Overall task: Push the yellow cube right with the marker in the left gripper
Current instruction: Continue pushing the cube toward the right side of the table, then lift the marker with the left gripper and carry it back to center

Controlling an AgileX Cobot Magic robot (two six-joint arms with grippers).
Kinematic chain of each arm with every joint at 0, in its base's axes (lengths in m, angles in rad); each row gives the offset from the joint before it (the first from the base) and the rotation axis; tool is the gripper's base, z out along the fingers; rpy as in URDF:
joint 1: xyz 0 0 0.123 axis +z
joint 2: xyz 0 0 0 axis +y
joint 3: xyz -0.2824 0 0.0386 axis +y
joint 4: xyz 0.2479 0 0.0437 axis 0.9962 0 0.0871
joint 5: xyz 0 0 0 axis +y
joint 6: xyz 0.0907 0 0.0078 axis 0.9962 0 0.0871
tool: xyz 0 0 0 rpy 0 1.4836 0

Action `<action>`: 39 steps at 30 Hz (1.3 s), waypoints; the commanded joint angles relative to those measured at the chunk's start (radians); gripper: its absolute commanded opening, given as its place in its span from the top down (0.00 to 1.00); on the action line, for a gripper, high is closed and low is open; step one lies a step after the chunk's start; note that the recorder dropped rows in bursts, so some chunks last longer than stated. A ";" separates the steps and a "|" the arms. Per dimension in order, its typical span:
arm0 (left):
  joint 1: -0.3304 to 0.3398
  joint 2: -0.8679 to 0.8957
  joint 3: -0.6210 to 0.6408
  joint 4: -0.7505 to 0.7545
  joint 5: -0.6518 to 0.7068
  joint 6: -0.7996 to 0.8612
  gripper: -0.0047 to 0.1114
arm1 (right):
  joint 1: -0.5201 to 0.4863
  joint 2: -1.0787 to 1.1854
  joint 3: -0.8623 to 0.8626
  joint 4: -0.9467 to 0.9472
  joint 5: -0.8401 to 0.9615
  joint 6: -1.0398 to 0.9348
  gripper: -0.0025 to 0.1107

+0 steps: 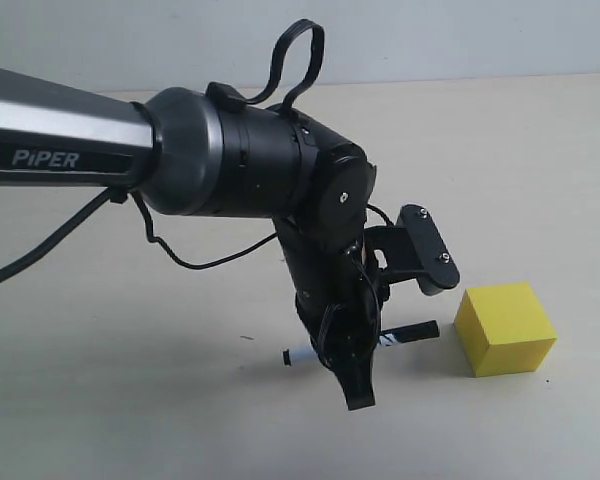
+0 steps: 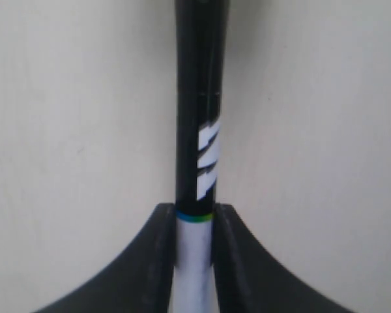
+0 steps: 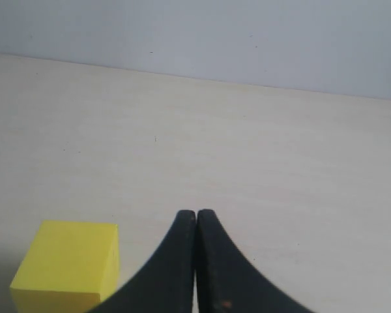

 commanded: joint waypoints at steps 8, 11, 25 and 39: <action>0.001 0.084 -0.050 0.020 -0.092 -0.033 0.96 | -0.005 -0.005 0.003 -0.002 -0.012 -0.008 0.98; 0.001 0.090 -0.079 0.016 -0.121 -0.033 0.96 | -0.005 -0.005 0.003 -0.002 -0.012 -0.008 0.98; 0.003 0.090 -0.112 0.000 0.011 -0.024 0.96 | -0.005 -0.005 0.003 -0.002 -0.012 -0.008 0.98; -0.073 0.090 -0.112 0.000 0.007 -0.023 0.96 | -0.005 -0.005 0.003 0.001 -0.010 -0.018 0.98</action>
